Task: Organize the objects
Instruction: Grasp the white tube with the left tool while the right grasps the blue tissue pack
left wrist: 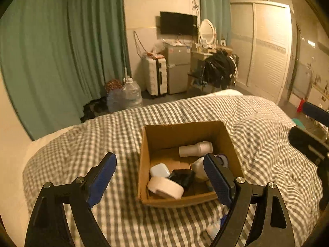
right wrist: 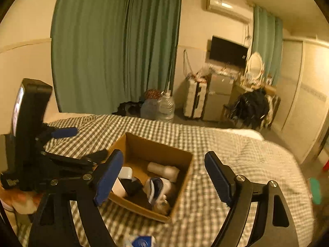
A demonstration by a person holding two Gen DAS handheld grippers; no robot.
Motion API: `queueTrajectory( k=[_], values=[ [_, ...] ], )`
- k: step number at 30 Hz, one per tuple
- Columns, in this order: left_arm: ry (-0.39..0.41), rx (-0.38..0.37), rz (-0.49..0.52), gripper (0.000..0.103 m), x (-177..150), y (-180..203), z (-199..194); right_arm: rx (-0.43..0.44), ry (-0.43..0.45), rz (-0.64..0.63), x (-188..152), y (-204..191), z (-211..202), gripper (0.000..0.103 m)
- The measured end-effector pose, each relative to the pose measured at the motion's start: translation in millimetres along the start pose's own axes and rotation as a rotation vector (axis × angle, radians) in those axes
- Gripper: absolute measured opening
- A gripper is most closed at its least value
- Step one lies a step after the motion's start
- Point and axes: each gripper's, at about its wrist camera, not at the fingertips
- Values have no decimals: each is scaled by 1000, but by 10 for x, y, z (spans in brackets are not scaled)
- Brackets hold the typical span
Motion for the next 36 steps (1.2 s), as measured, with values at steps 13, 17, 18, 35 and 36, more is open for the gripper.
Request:
queueTrajectory(
  k=[13,17,18,35,36],
  values=[
    [-23,-7,9,89,-741,278,-553,-18,-55,-41,-476,-135,-858,81],
    [-74,-18,33,89,-1065,388,-282,-19,-125,-54,-878,-193,-723,81],
    [-88,-26,41,89,-1136,419,-203,-14,-147,-45,-957,-180,-650,81],
    [-344,-213,152,75,-1960,896,665,-19,-348,53,-1579,-8,261,81],
    [-359,-240,165,74,-1996,938,693,-17,-351,56,-1595,-4,281,81]
  ],
)
Point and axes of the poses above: each gripper's, at about its wrist camera, not at the fingertips, and z roughly the way its jaws point, y to its right, x to its top, and after that the axes turned 6 degrees about -y, right-handed
